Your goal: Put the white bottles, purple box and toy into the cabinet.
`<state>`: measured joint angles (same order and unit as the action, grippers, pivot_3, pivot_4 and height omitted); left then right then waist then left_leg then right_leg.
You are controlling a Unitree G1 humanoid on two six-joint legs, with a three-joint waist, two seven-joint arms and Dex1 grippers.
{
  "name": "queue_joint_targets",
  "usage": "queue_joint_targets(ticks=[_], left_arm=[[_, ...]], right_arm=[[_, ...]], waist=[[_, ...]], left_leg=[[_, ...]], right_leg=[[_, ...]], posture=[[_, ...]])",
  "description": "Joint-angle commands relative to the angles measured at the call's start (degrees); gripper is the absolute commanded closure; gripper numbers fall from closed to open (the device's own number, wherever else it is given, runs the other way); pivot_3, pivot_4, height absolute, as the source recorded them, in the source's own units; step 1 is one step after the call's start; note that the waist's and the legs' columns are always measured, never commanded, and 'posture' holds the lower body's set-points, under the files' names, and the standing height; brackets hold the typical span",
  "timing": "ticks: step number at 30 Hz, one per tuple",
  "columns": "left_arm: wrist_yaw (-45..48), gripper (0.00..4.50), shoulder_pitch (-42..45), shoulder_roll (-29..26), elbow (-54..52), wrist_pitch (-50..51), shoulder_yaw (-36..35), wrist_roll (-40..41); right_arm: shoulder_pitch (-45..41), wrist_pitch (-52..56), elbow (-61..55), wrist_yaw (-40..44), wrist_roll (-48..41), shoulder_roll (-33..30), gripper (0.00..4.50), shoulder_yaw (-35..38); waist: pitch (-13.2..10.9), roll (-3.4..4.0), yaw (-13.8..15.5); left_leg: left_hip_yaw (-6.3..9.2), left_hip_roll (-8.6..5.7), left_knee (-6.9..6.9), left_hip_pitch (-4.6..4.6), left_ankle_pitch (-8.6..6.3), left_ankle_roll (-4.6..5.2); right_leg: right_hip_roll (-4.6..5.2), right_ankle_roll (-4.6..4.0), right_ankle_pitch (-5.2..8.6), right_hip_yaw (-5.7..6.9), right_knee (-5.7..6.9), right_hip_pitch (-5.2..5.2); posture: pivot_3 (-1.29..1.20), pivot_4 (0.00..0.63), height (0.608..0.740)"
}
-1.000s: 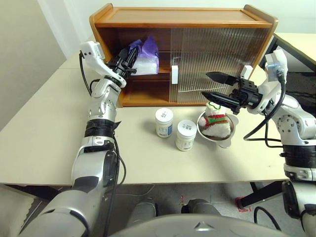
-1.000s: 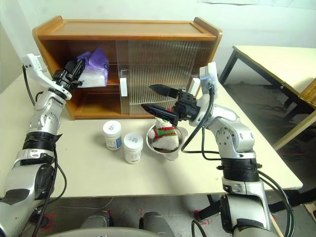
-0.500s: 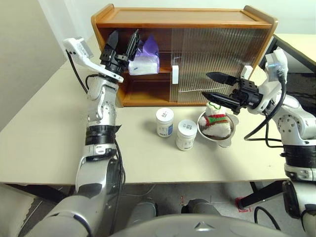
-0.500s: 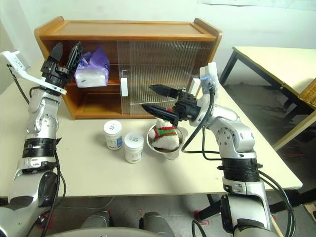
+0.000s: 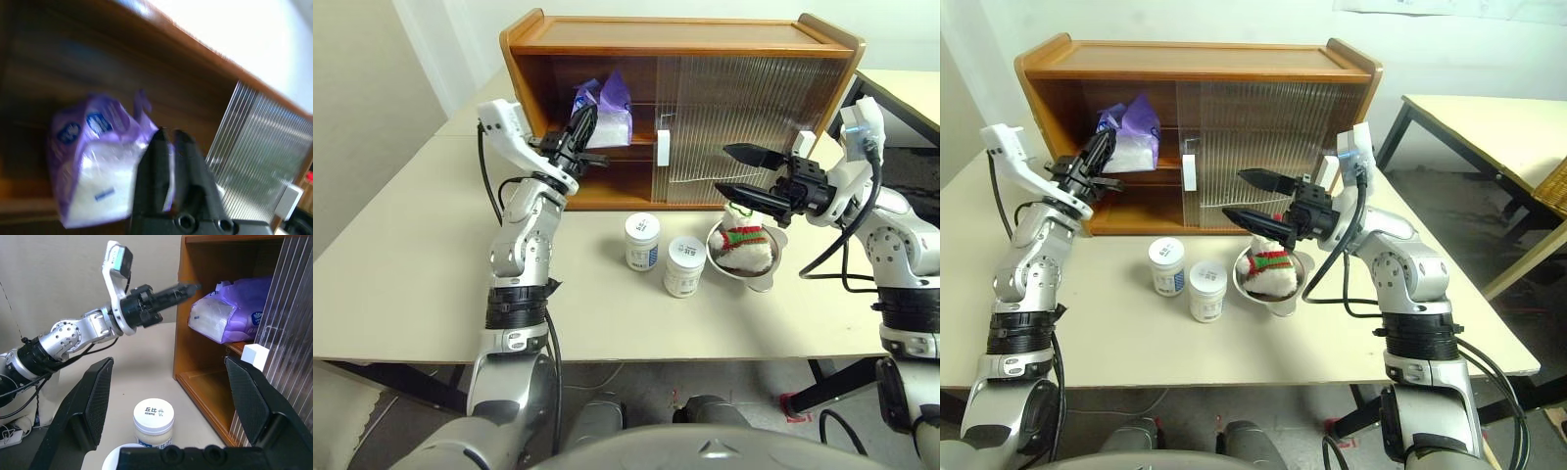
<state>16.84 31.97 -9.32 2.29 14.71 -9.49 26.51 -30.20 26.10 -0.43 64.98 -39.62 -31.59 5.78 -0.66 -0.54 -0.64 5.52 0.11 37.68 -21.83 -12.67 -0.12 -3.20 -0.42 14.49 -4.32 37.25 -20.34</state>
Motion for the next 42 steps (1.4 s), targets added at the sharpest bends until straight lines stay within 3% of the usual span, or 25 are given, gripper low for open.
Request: queue_joint_targets(ticks=[1,18,30,42], left_arm=[[-2.11,4.48,0.50,0.54,-1.28,2.96,1.73,-1.56],[-7.00,4.48,-6.20,-0.72,-11.77,12.17,0.99,-2.18],[-8.99,4.48,-3.41,-0.21,-4.61,9.29,0.54,-5.21],[-7.28,4.48,4.70,-0.47,11.47,1.11,-0.24,-7.43]], right_arm=[[-0.17,0.13,-0.54,0.20,0.20,-0.14,0.00,-0.15],[-0.08,-0.02,-0.54,-0.07,0.28,0.15,0.00,-0.18],[-0.24,0.01,-0.35,0.06,0.28,-0.16,0.00,0.04],[0.01,-0.04,-0.61,-0.41,0.27,0.04,0.00,0.09]], waist=[[0.00,0.00,-0.01],[-0.03,-0.01,-0.10],[-0.04,-0.01,0.00],[-0.05,-0.01,-0.02]], left_leg=[[0.01,0.02,0.00,0.00,-0.02,-0.01],[-0.06,0.00,-0.01,0.00,-0.16,-0.08],[0.17,0.07,-0.02,-0.02,-0.25,-0.19],[0.20,0.08,-0.02,-0.01,-0.27,-0.16]], right_leg=[[0.01,0.00,0.00,-0.01,0.00,0.00],[-0.15,-0.08,0.06,-0.04,-0.01,-0.04],[0.00,-0.14,0.09,-0.10,-0.01,-0.09],[-0.01,-0.14,0.10,-0.16,-0.01,-0.09]], posture=[[-0.05,0.000,0.740],[-0.04,0.000,0.740],[-0.05,0.000,0.740],[-0.06,0.000,0.740]])
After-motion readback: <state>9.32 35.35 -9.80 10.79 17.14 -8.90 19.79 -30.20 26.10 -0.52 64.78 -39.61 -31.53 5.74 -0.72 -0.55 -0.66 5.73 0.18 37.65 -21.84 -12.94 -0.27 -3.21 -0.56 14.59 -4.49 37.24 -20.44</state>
